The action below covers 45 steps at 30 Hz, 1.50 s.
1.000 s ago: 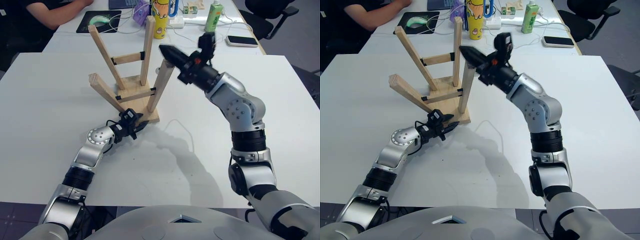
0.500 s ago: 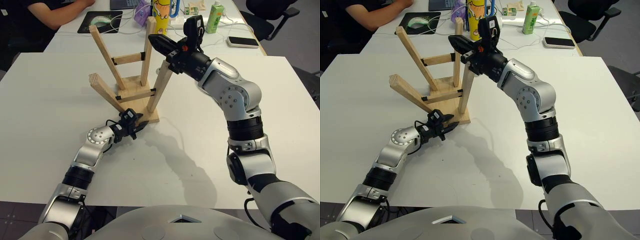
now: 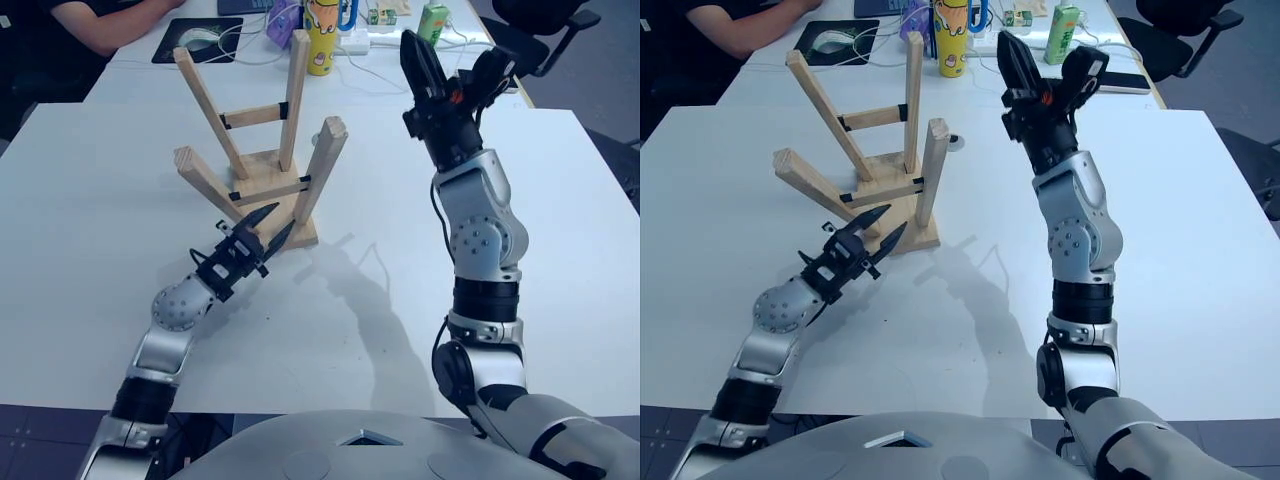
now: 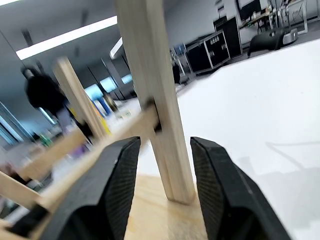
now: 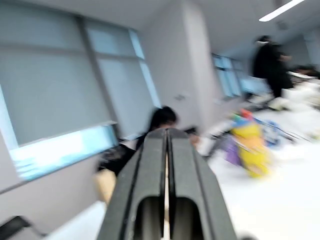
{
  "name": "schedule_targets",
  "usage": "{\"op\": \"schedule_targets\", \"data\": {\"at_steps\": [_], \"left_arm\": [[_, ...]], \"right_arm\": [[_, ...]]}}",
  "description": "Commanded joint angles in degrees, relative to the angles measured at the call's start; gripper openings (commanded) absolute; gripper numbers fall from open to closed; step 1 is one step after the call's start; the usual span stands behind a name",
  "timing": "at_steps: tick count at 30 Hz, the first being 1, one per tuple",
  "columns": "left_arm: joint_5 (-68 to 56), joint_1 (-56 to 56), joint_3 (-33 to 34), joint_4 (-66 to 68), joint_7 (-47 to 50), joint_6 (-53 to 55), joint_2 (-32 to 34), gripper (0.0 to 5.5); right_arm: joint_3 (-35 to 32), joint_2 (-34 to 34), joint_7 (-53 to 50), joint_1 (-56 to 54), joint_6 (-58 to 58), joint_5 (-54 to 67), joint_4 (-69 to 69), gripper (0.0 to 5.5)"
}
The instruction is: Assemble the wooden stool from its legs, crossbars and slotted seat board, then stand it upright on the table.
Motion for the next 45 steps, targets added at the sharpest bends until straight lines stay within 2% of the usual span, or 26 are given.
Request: {"op": "schedule_targets", "data": {"at_steps": [1, 4, 8, 14, 17, 20, 22, 25, 27, 32, 35, 40, 45], "left_arm": [[1.53, 11.8, 4.86, -8.09, 8.47, -1.43, -4.61, 1.16], [0.83, 16.2, 8.43, -12.54, 14.36, 1.52, -8.81, 0.65], [-1.74, 12.73, 12.91, -17.61, 20.03, 9.62, -12.45, 0.02], [-2.22, 0.85, 18.2, -19.15, 26.54, 22.66, -13.9, 0.02], [-0.66, -1.47, 15.56, -20.32, 25.87, 24.55, -13.66, 0.02], [2.64, -3.89, 7.41, -19.4, 21.01, 26.08, -12.06, 0.02], [4.12, -4.53, 6.21, -18.73, 20.61, 28.01, -11.8, 0.02], [4.13, -4.65, 8.88, -17.15, 21.7, 30.36, -11.34, 0.02], [2.75, -4.16, 13.26, -15.74, 23.74, 31.74, -11.68, 0.02], [-1.69, -2.66, 20.4, -10.42, 24.04, 32.87, -11.69, 0.02], [-5.6, -0.42, 18.05, -3.61, 12.35, 34.39, -6.29, 0.02], [-10.98, -0.88, 11.58, 4.45, -15.48, 29.84, 7.72, 0.02], [-15.57, -4.47, 7.95, 8.71, -34.35, 32.17, 16.51, 0.02]], "right_arm": [[0.81, -0.34, -3.8, 6.17, -2.49, -7.14, -0.84, 0.0], [1.63, 0.54, -3.51, 8.75, -3.78, -8.79, -1.99, 0.0], [2.69, 1.4, -2.75, 9.36, -4.85, -9.92, -1.94, 0.0], [3.58, 2.57, -3.39, 6.78, -7.02, -12.2, -1.23, 0.0], [6.96, 3.35, -0.93, 5.69, -6.96, -12.73, -1.82, 0.0], [19.56, 1.92, 6.54, 5.48, -1.67, -16.51, -1.75, 0.0], [23.06, 1.13, 7.28, 6.69, 2.34, -18.18, -1.1, 0.0], [21.52, -1.19, 6.15, 8.73, 4.24, -19.81, -0.84, 0.0], [18.65, -3.5, 5.33, 9.55, 5.23, -20.63, 0.53, 0.0], [14.12, -8.4, 6.03, 4.51, 1.69, -23.92, 12.65, 0.0], [11.67, -7.82, 12.13, -3.18, -4.49, -21.77, 24.51, 0.0], [8.52, -6.18, 27.85, -14.33, -11.92, -16.22, 40.62, 0.0], [9.87, -6.03, 46.53, -22.69, -15.42, -15.42, 52.23, 0.0]]}}
